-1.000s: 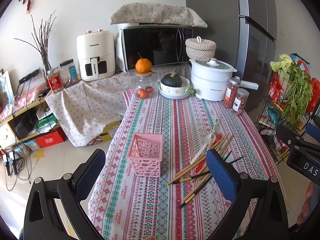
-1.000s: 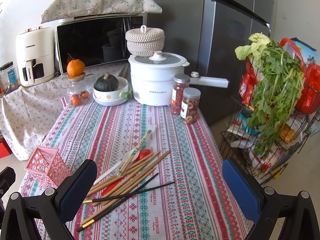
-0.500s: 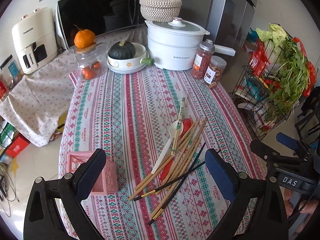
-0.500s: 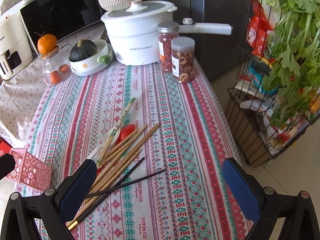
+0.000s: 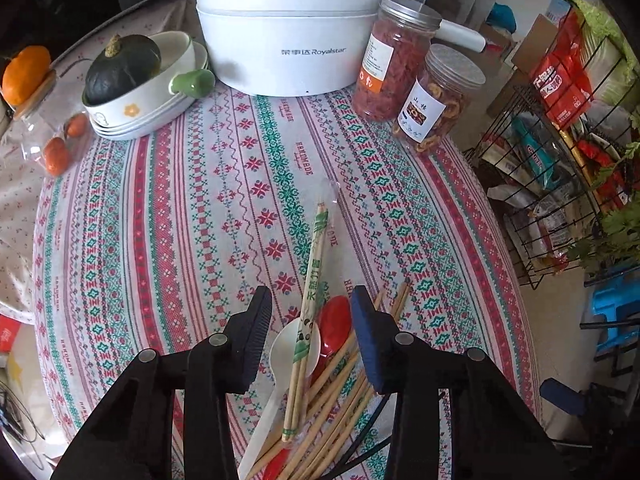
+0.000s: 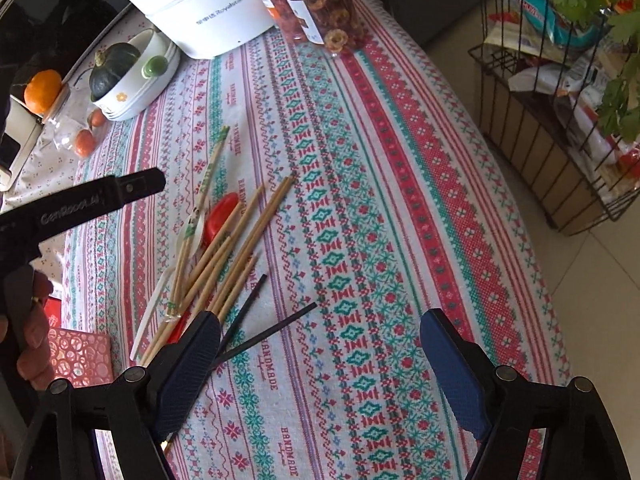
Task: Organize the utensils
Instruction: 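Grasp the green-patterned chopstick with the left gripper and lift it, then grasp a black chopstick with the right gripper while the left carries its chopstick toward the pink basket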
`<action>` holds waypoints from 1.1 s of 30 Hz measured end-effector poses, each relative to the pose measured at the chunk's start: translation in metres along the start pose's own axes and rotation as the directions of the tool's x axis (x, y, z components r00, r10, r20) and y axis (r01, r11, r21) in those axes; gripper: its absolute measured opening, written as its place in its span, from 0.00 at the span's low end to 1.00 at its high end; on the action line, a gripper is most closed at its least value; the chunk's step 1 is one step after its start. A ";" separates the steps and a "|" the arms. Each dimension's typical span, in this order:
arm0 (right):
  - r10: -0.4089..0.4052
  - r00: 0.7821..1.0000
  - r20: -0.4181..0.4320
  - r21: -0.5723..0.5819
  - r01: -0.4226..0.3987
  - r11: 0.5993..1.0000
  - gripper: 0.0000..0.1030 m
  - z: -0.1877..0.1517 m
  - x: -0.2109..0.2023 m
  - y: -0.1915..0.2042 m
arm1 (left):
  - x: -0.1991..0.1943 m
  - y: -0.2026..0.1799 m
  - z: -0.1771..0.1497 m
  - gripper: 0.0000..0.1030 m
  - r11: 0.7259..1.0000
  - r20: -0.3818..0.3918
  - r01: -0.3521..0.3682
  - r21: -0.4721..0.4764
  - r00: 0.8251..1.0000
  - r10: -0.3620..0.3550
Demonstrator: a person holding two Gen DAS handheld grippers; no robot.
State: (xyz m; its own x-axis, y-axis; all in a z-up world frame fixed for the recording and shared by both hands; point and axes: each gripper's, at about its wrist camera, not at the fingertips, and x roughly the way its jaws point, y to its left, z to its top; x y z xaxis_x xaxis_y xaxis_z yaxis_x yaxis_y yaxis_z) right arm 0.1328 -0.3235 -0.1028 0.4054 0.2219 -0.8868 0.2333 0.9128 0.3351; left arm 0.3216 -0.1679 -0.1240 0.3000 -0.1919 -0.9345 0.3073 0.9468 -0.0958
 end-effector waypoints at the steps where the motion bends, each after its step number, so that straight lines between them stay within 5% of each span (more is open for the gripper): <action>1: -0.005 1.000 -0.001 -0.005 0.005 1.000 0.84 0.001 0.001 -0.001 | 0.009 -0.002 0.006 0.40 1.000 -0.008 0.004 -0.003 1.000 -0.004; 8: -0.012 0.999 -0.037 -0.003 0.012 1.000 0.84 0.006 0.014 -0.008 | 0.062 -0.010 0.029 0.37 0.996 -0.054 -0.088 -0.007 0.995 0.087; 12: -0.010 0.999 -0.053 0.006 0.010 1.000 0.84 0.007 0.020 -0.011 | 0.069 -0.002 0.024 0.09 0.995 -0.077 -0.084 -0.051 0.994 0.080; 22: 0.065 0.987 -0.149 0.060 -0.057 0.997 0.81 -0.001 0.058 -0.010 | -0.039 0.008 -0.023 0.09 1.000 0.126 -0.027 -0.007 0.992 0.028; 27: 0.185 0.963 -0.196 0.139 -0.159 0.977 0.63 -0.010 0.079 -0.003 | -0.099 0.025 -0.068 0.09 0.999 0.220 0.030 -0.020 0.975 -0.025; 33: 0.245 0.956 -0.159 0.225 -0.207 0.952 0.51 -0.013 0.087 -0.001 | -0.153 0.057 -0.124 0.09 0.995 0.303 0.082 -0.065 0.951 -0.058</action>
State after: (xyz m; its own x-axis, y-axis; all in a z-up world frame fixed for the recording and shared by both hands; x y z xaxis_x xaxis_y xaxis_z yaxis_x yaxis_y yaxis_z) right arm 0.1567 -0.3005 -0.1840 0.3040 0.4908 -0.8165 0.3374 0.7461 0.5740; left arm 0.1816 -0.0523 -0.0291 0.5411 -0.3161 -0.7793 0.2716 0.9427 -0.1938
